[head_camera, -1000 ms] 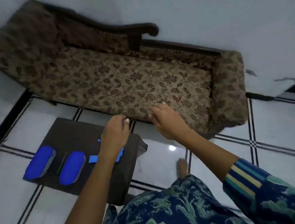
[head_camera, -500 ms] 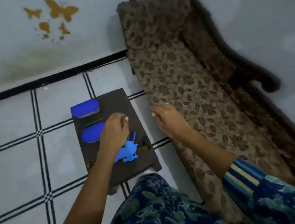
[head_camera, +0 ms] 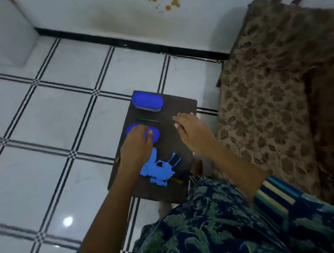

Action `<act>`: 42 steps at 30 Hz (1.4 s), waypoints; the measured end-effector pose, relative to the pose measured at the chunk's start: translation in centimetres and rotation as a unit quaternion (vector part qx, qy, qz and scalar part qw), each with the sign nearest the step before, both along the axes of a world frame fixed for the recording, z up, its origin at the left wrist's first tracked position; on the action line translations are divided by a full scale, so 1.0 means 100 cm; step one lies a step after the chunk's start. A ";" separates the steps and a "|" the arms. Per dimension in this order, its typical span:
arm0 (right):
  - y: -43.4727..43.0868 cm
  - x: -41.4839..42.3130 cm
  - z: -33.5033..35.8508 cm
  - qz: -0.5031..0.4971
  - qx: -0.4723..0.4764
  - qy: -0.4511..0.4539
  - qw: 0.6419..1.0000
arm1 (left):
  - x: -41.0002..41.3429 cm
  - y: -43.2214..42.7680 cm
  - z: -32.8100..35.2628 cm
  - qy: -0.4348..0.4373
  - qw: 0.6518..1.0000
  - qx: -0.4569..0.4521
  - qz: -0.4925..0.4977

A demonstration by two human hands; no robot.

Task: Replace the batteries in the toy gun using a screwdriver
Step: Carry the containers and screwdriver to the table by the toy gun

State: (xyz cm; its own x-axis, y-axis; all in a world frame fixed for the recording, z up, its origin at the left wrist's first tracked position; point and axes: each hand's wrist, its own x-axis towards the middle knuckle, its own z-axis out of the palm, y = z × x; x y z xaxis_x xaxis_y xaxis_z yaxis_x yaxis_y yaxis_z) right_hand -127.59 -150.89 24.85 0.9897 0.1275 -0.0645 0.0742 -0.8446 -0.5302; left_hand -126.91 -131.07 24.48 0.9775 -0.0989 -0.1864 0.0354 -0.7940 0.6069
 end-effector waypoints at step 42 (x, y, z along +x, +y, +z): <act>-0.005 0.176 -0.038 0.465 0.051 0.089 0.880 | 0.038 -0.136 -0.004 0.039 0.887 0.041 0.459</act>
